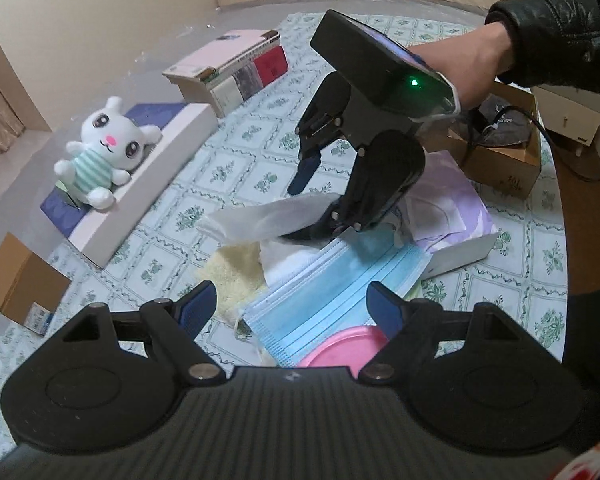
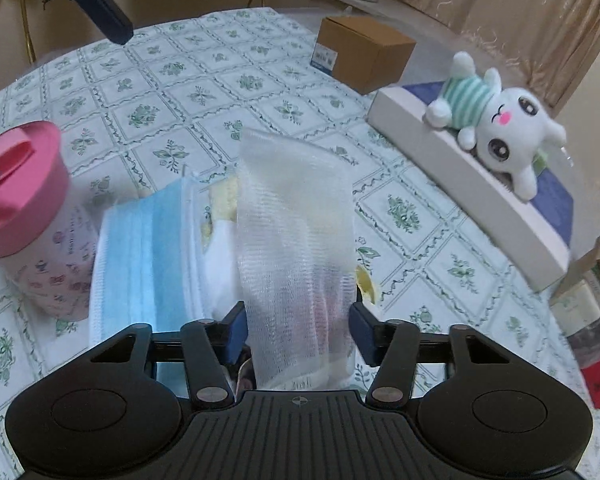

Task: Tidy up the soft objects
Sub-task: 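Grasp the white mesh bag with the right gripper and lift it, then grasp the red-and-black earmuff with the left gripper while the right gripper holds the mesh bag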

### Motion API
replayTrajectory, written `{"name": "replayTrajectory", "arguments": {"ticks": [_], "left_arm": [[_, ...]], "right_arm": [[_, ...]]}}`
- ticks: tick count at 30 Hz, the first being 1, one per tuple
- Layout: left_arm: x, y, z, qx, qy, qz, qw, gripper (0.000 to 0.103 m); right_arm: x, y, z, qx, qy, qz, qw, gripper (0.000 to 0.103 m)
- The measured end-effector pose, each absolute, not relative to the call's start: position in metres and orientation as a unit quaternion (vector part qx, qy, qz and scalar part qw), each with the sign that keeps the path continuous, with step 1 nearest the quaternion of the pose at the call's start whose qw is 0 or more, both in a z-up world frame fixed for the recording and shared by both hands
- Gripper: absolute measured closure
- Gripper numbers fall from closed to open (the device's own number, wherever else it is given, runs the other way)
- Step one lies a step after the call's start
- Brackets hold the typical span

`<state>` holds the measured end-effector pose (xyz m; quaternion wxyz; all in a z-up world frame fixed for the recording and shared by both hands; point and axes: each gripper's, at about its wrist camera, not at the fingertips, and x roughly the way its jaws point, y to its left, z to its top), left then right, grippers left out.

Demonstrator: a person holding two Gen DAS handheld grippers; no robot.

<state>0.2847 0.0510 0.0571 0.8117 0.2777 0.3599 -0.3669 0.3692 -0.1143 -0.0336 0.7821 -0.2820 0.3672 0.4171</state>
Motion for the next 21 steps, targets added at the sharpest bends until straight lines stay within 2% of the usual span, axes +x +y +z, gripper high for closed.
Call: {"name": "replayTrajectory", "arguments": {"ticks": [1,3,6,21], "left_arm": [[0.288,0.051,0.055,0.275,0.364,-0.368,0.81,0.023],[0.293,0.05,0.053,0.276,0.37,-0.368,0.808,0.023],[0.297,0.044,0.05,0.286,0.376,-0.371,0.8,0.023],[0.342,-0.02,0.029,0.323,0.399,-0.382,0.769,0.023]], "right_arm": [[0.371,-0.115,-0.034,-0.272,0.371,0.419,0.783,0.077],[0.374,-0.12,-0.033,-0.246,0.374,0.42,0.789,0.093],[0.373,-0.132,-0.021,-0.208,0.371,0.415,0.804,0.101],[0.354,-0.209,0.037,-0.15,0.342,0.307,0.876,0.102]]}}
